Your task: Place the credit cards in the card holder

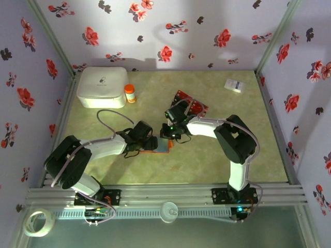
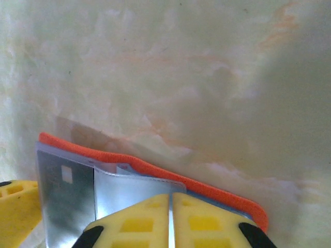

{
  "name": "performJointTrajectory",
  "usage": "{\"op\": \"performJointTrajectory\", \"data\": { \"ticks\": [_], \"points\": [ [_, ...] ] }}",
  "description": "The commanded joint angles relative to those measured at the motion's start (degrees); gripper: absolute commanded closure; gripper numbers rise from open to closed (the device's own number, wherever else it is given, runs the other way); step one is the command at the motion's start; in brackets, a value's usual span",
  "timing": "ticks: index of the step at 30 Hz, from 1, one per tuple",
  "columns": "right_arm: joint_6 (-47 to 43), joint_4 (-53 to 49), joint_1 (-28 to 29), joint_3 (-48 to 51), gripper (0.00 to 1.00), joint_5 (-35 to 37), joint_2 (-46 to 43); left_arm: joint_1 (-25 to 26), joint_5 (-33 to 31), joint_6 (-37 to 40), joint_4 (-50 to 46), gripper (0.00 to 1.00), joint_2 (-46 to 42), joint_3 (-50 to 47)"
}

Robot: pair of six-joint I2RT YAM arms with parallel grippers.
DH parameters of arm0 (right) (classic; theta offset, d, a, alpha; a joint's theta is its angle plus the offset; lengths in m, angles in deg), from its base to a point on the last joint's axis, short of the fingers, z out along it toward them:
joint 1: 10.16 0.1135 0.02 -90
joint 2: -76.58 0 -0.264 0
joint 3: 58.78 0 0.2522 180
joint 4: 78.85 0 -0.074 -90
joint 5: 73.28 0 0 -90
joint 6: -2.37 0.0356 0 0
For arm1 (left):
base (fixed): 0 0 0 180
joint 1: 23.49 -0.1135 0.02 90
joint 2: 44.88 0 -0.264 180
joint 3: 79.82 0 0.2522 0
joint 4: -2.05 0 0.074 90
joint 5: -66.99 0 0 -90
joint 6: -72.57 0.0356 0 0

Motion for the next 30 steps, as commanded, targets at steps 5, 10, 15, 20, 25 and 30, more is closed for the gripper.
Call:
{"op": "performJointTrajectory", "data": {
  "ticks": [5,10,15,20,25,30],
  "points": [
    [1.84,-0.04,0.44,2.70,0.70,1.65,-5.68,0.74,2.60,-0.46,1.89,0.19,2.87,-2.50],
    [3.38,2.23,0.50,3.93,0.65,0.76,-5.32,0.80,2.57,-0.48,2.15,0.21,2.78,-2.68],
    [4.40,3.96,0.92,3.84,0.65,-0.23,-3.65,0.78,2.55,-0.78,2.58,0.24,2.65,-3.23],
    [5.13,4.83,1.49,3.85,0.64,-0.62,-2.32,0.84,2.67,-1.13,2.86,0.25,2.53,-3.54],
    [5.46,5.45,1.83,4.40,0.63,-0.55,-1.65,0.93,2.70,-1.15,3.01,0.27,2.68,-3.64],
    [5.68,5.73,1.93,4.89,0.56,-0.27,-2.05,0.96,2.64,-1.28,3.29,0.27,2.82,-3.84]
  ]
}}
